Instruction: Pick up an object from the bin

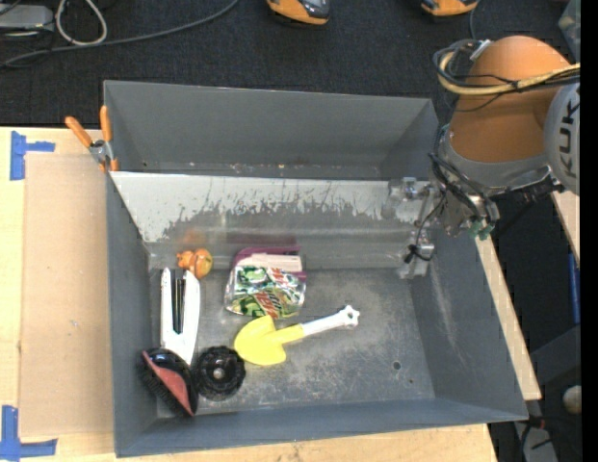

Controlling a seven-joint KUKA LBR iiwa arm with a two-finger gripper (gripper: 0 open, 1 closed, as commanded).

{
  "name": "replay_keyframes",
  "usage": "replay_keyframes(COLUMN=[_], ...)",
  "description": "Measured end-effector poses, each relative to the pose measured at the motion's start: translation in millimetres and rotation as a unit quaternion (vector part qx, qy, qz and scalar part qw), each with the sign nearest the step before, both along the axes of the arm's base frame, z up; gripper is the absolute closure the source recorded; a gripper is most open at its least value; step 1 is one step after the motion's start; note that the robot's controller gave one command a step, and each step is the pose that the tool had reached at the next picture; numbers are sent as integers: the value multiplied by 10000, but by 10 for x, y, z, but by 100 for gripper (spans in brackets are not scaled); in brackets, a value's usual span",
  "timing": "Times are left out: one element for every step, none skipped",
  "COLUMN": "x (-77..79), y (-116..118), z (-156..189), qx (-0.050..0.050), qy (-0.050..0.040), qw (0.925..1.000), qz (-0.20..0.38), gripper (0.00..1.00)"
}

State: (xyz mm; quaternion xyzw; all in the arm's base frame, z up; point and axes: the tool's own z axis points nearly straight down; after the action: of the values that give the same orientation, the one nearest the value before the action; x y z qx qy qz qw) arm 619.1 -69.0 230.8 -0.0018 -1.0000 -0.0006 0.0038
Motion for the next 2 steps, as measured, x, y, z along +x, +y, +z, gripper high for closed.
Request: replay_keyframes(x=[14,-182], y=[4,294], z=[49,-617], qx=[-4,0], qy=[-40,-43], qw=[10000,9985], qz=[9,549], gripper=[0,0])
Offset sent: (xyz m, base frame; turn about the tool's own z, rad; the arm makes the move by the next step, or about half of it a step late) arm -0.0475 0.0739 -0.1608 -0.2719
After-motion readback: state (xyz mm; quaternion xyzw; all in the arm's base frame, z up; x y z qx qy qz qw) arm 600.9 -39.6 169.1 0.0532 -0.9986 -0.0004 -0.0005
